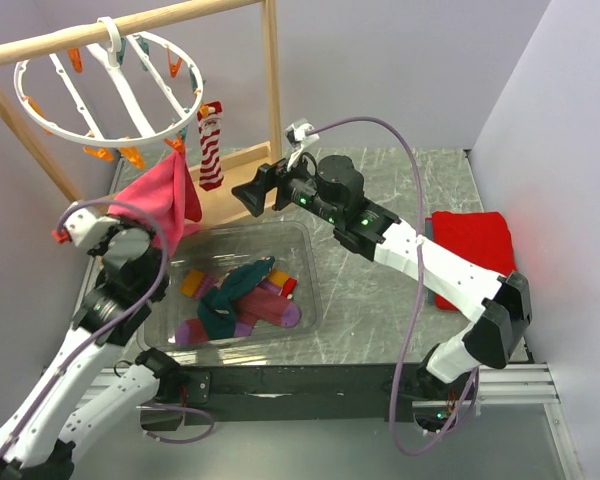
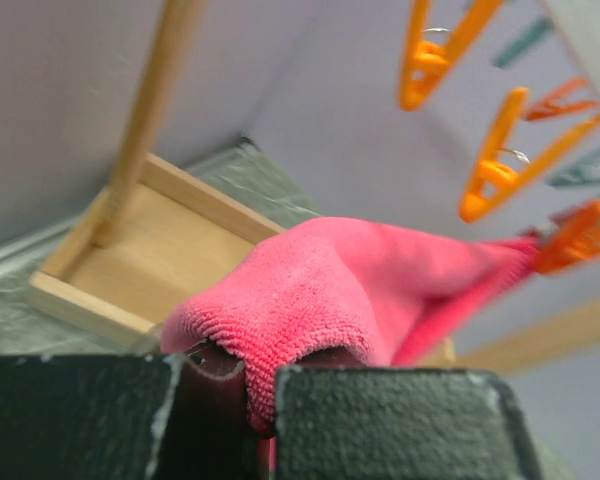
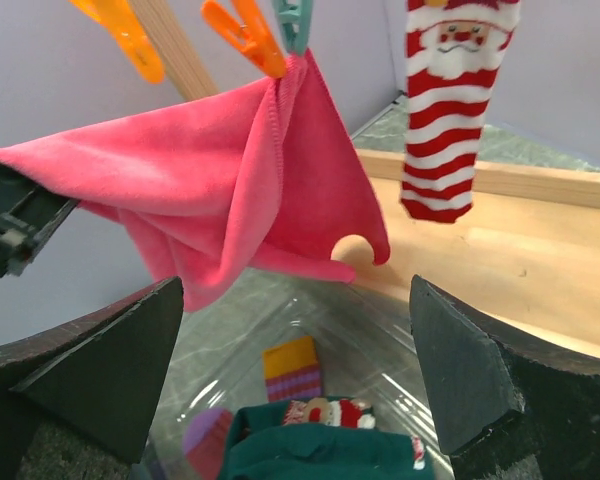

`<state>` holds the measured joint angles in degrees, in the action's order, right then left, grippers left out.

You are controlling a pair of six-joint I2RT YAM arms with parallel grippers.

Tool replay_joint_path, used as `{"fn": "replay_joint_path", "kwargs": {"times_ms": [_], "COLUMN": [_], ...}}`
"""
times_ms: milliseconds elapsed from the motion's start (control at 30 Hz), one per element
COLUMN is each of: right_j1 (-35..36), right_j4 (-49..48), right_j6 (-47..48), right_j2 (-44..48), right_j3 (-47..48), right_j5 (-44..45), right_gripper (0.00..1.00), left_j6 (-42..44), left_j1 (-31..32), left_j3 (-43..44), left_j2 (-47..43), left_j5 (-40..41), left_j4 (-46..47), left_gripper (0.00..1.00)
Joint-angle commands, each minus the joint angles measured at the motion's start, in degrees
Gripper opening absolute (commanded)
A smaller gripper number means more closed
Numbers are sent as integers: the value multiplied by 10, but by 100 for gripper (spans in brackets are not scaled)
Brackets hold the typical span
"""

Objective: Remove the socks clipped to the hanger

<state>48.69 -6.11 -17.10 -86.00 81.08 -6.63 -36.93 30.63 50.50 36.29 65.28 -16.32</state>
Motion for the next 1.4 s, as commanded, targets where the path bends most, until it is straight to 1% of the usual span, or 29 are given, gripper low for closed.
{"fn": "replay_joint_path", "kwargs": {"times_ms": [0,33,67,100,133,200,300,333,400,467,500,567,600,700,733,800,867,900,933,1033,1100,1167,1267,1300,1333,1367], "right_j1": [-20,-22,-25,-33,-39,-48,-70,-80,-91,-108,-113,-125,-127,-136,-136,-138,-138,-138,-136,-134,-133,-127,-113,-111,-108,-108], "right_j4": [-60,-71,-79,-98,-108,-136,-166,-179,-206,-223,-242,-269,-303,-342,-349,-363,-361,-349,-347,-335,-352,-371,-371,-376,-381,-394], "right_j6": [2,11,16,23,27,35,52,56,59,58,52,43,29,9,6,-2,-6,-12,-18,-42,-62,-72,-53,-53,-57,-77], "right_j2": [-20,-28,-33,-41,-58,-81,-142,-176,-211,-267,-284,-337,-370,-427,-440,-474,-502,-533,-551,-613,-631,-626,-582,-574,-568,-563], "right_j3": [-14,-18,-19,-17,-15,7,62,76,122,170,187,227,239,289,312,339,394,417,468,555,573,561,510,488,482,479], "right_j5": [-43,-52,-55,-62,-68,-87,-130,-137,-153,-169,-189,-211,-233,-272,-294,-305,-328,-333,-337,-341,-345,-361,-362,-362,-363,-365], "right_gripper": [100,100,100,100,100,100,100,100,100,100,100,100,100,100,100,100,100,100,100,100,99,95,80,77,73,66], "left_j6": [-1,-44,-59,-60,-44,-43,-43,-45,-49,-38,-37,-32,-29,-30,-32,-36,-39,-40,-40,-45,-43,-44,-47,-52,-54,-56], "left_j1": [-54,-70,-85,-114,-127,-158,-183,-187,-191,-193,-194,-195,-195,-196,-196,-196,-196,-196,-196,-197,-198,-198,-199,-199,-200,-200], "left_j3": [7,17,19,10,2,-13,-21,-17,-1,6,6,2,-3,-8,-9,-9,-8,-8,-10,-19,-21,-19,-18,-19,-21,-21], "left_j2": [56,62,66,63,60,47,41,43,51,50,47,34,29,21,21,23,22,20,19,8,7,8,11,11,11,12], "left_j5": [63,50,36,-5,-23,-63,-93,-106,-103,-101,-103,-118,-124,-144,-146,-154,-159,-163,-165,-175,-180,-178,-183,-190,-193,-198], "left_j4": [25,7,-13,-10,2,17,34,30,12,4,2,13,18,22,21,16,11,14,15,23,27,24,23,26,27,27], "left_gripper": [4,4,4,4,4,6,7,7,6,6,6,7,7,7,7,7,7,7,7,8,8,8,8,8,8,8]}}
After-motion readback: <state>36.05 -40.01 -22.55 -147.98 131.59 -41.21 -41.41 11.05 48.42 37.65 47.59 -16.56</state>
